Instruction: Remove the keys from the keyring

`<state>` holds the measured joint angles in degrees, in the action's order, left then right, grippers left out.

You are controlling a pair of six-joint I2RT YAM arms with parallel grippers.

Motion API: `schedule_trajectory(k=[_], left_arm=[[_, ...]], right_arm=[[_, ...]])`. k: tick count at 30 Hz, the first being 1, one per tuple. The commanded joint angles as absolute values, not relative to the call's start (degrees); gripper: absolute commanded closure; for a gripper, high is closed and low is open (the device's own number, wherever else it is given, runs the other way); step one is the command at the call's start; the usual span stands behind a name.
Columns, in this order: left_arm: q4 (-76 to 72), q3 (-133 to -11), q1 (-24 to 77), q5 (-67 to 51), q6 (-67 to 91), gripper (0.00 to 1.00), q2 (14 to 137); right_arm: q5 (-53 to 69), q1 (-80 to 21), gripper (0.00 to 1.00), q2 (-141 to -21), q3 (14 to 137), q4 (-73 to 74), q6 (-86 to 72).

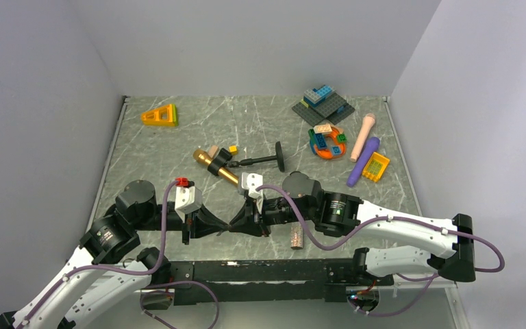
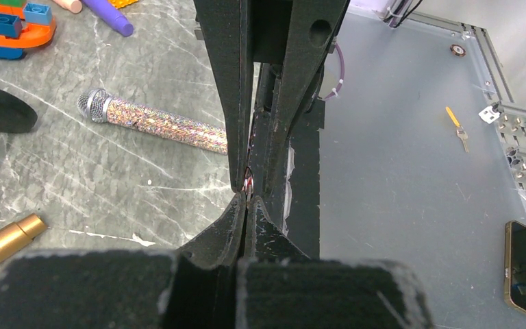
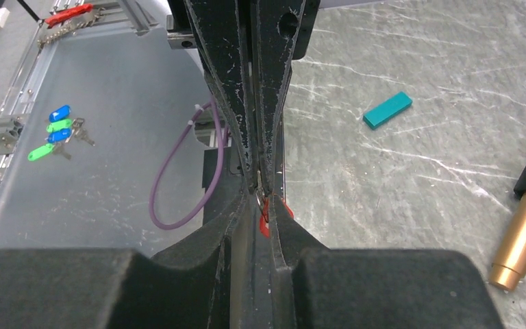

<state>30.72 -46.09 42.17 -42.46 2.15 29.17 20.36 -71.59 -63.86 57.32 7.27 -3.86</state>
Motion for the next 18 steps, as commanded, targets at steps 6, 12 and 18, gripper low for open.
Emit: schedule_trajectory(k=[6, 12, 18], left_arm=[[28.66, -45.55, 41.93, -43.64, 0.85, 1.0, 29.8], [28.61, -45.44, 41.98, -43.49, 0.76, 1.0, 29.77], [28.65, -45.53, 41.95, -43.44, 0.7, 1.0, 29.79]], right_arm=[[20.59, -72.2, 0.85, -64.27, 60.72, 6.33, -2.69], [20.76, -72.25, 1.0, -64.85, 60.35, 5.56, -2.9], [20.7, -72.31, 1.0, -65.12, 60.06, 5.1, -3.01]])
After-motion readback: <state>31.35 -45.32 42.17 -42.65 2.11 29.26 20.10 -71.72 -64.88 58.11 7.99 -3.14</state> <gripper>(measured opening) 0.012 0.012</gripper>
